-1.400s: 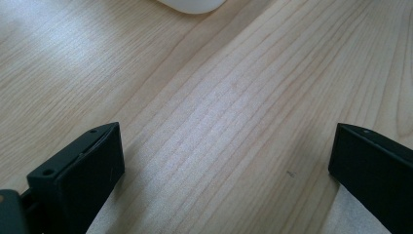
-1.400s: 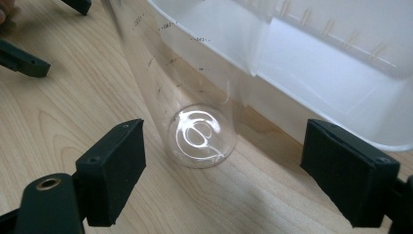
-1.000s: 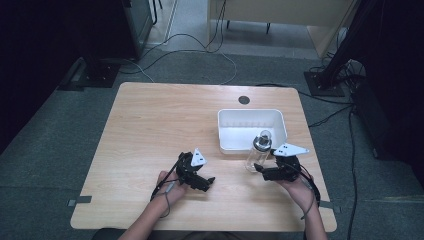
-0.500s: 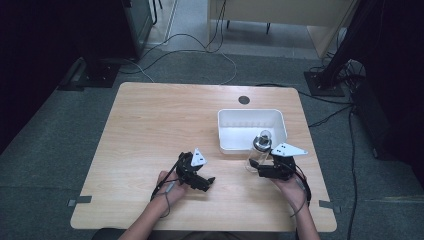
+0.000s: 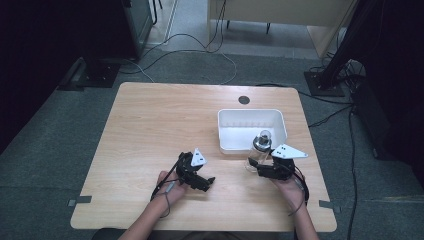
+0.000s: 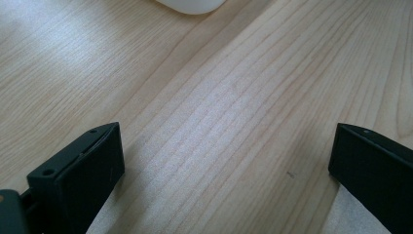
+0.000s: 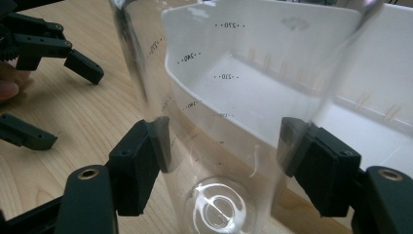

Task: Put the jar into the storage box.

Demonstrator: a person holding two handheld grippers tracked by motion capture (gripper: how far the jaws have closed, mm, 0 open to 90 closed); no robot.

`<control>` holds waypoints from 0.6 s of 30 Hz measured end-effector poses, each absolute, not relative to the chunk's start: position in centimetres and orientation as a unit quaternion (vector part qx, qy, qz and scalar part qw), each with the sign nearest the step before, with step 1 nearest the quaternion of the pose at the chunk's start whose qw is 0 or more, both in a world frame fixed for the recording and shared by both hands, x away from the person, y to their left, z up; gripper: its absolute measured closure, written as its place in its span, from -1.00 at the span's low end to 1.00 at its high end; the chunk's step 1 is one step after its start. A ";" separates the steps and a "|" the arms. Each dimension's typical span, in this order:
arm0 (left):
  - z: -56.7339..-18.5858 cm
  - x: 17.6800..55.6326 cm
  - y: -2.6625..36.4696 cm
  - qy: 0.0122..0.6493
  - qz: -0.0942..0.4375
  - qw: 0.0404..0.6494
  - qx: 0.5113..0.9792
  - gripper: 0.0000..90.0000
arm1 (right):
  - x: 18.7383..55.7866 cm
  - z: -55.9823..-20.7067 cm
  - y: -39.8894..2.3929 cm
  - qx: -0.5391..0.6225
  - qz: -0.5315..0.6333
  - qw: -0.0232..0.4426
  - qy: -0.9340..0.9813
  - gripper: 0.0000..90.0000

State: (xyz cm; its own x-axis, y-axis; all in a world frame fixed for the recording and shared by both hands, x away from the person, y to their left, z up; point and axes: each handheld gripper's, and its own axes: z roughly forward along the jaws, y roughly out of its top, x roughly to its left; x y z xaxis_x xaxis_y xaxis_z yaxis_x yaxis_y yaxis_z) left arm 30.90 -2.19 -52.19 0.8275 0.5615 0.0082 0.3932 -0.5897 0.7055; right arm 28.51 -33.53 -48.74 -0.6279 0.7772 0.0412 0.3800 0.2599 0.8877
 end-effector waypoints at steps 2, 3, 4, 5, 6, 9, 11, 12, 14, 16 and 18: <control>-52.2 30.9 -2.2 0.270 0.115 0.364 0.884 -1.00 | 28.5 -48.7 -33.5 0.377 0.477 0.211 0.766 -0.30; -52.2 30.9 -2.2 0.270 0.115 0.364 0.884 -1.00 | 28.4 -48.7 -33.5 0.377 0.477 0.211 0.766 -0.30; -52.2 30.9 -2.2 0.270 0.116 0.364 0.884 -1.00 | 28.4 -48.7 -33.5 0.376 0.477 0.213 0.766 -0.30; -52.2 30.9 -2.2 0.270 0.115 0.364 0.884 -1.00 | 28.4 -48.7 -33.5 0.375 0.477 0.213 0.766 -0.30; -52.2 30.9 -2.2 0.270 0.115 0.364 0.884 -1.00 | 28.4 -48.7 -33.5 0.374 0.476 0.213 0.766 -0.30; -52.2 30.9 -2.2 0.270 0.115 0.364 0.884 -1.00 | 28.3 -48.6 -33.6 0.372 0.473 0.214 0.769 -0.30; -52.2 30.9 -2.2 0.270 0.115 0.364 0.884 -1.00 | 28.3 -48.5 -33.7 0.371 0.474 0.216 0.769 -0.30; -52.2 30.9 -2.2 0.270 0.116 0.364 0.884 -1.00 | 28.2 -48.4 -33.8 0.370 0.475 0.219 0.768 -0.30; -52.2 30.9 -2.2 0.270 0.116 0.364 0.884 -1.00 | 28.2 -48.3 -34.0 0.373 0.477 0.218 0.765 -0.30; -52.2 30.9 -2.2 0.270 0.115 0.364 0.884 -1.00 | 28.1 -48.1 -34.2 0.375 0.478 0.217 0.764 -0.30; -52.2 30.9 -2.2 0.270 0.115 0.364 0.884 -1.00 | 28.1 -48.0 -34.5 0.374 0.477 0.218 0.764 -0.30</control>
State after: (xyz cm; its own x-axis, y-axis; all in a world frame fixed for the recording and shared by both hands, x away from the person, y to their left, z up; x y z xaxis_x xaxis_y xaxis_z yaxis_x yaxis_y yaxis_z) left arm 30.90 -2.19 -52.19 0.8277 0.5611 0.0079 0.3932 -0.5900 0.7052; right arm 28.09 -34.48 -48.00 -0.6245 0.7807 0.0237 0.3639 0.2640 0.8933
